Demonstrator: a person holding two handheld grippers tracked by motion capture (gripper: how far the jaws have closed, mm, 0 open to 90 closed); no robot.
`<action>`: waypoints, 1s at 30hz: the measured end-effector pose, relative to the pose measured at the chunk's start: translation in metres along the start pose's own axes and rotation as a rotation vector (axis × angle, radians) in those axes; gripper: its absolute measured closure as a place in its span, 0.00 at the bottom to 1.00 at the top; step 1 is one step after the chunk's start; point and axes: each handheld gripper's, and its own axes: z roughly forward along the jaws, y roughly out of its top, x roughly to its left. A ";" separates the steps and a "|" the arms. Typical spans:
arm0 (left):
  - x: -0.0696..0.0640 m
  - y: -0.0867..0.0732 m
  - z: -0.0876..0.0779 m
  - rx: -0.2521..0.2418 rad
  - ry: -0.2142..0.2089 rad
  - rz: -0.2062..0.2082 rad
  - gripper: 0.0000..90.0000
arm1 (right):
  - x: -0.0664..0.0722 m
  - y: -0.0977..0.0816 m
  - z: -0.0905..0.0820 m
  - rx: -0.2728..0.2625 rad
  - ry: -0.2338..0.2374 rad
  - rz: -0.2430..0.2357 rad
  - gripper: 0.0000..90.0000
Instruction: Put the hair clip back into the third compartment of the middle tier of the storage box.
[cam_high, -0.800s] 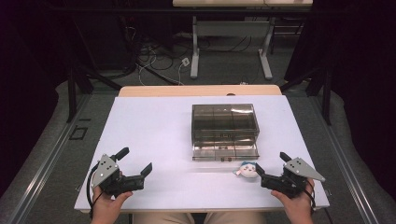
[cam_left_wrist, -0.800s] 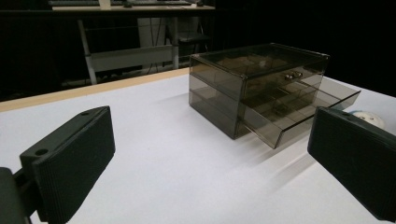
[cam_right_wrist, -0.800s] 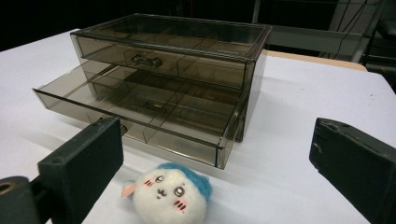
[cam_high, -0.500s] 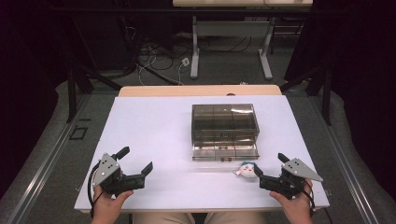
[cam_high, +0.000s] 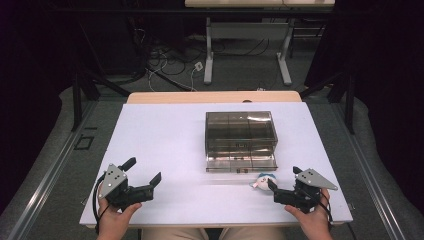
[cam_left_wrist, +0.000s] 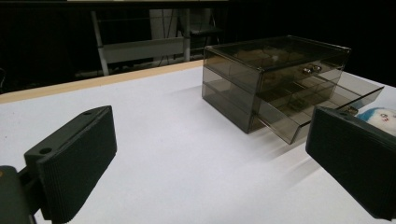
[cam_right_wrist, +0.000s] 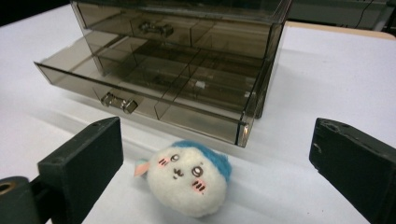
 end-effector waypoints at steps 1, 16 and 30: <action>0.000 0.000 0.000 0.000 0.002 0.002 0.02 | 0.000 0.000 0.001 0.004 0.000 -0.012 0.03; 0.000 -0.002 0.001 0.027 -0.014 -0.005 0.02 | 0.007 -0.007 0.015 0.099 0.014 -0.062 0.08; 0.001 -0.003 -0.002 0.032 -0.001 -0.004 0.02 | 0.014 -0.010 0.025 0.179 0.041 -0.078 0.16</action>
